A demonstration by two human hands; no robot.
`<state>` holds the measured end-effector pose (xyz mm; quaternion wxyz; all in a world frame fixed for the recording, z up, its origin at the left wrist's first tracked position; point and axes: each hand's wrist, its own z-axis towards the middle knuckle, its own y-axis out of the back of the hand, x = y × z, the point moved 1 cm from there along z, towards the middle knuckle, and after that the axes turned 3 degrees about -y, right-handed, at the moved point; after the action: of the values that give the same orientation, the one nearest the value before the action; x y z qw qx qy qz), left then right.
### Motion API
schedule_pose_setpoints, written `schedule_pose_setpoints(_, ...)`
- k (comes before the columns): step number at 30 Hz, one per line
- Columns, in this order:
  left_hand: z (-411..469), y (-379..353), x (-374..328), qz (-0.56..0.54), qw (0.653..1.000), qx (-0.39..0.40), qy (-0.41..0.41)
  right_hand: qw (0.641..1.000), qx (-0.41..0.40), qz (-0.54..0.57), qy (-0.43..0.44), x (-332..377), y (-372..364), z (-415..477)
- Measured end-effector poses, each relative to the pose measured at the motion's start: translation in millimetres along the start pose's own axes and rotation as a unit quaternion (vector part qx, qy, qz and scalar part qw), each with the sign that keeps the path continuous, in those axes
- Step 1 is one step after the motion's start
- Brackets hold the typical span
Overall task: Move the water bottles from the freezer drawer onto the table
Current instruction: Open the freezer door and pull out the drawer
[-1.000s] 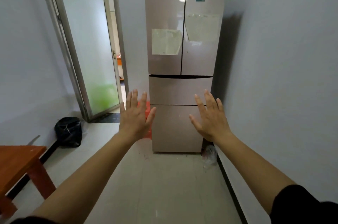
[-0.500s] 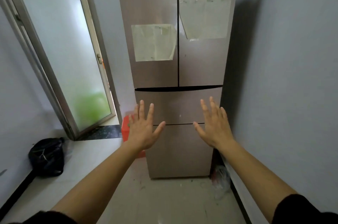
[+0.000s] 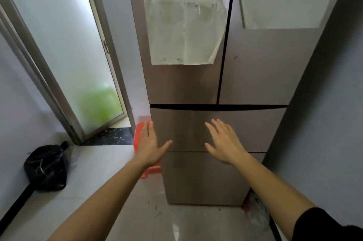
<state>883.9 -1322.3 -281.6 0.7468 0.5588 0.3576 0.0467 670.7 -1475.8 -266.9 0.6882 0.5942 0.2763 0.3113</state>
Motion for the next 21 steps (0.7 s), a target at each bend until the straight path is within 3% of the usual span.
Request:
schedule_pose_setpoints(7, 150, -28, 70, -0.203, 0.976, 0.009, 0.079, 0.998, 0.038, 0.025, -0.047, 16, -49, 122)
schedule_pose_setpoints(11, 199, -40, 72, -0.278, 0.959, 0.022, 0.046, 0.994, 0.05, 0.026, -0.089, 22, -75, 161)
schedule_pose_setpoints(18, 205, -58, 84, -0.169, 0.984, -0.05, 0.021, 0.987, -0.03, 0.05, -0.15, 28, -96, 178)
schedule_pose_setpoints(21, 184, -60, 87, -0.187, 0.978, -0.089, 0.006, 0.98, -0.067, 0.079, -0.172, 37, -98, 164)
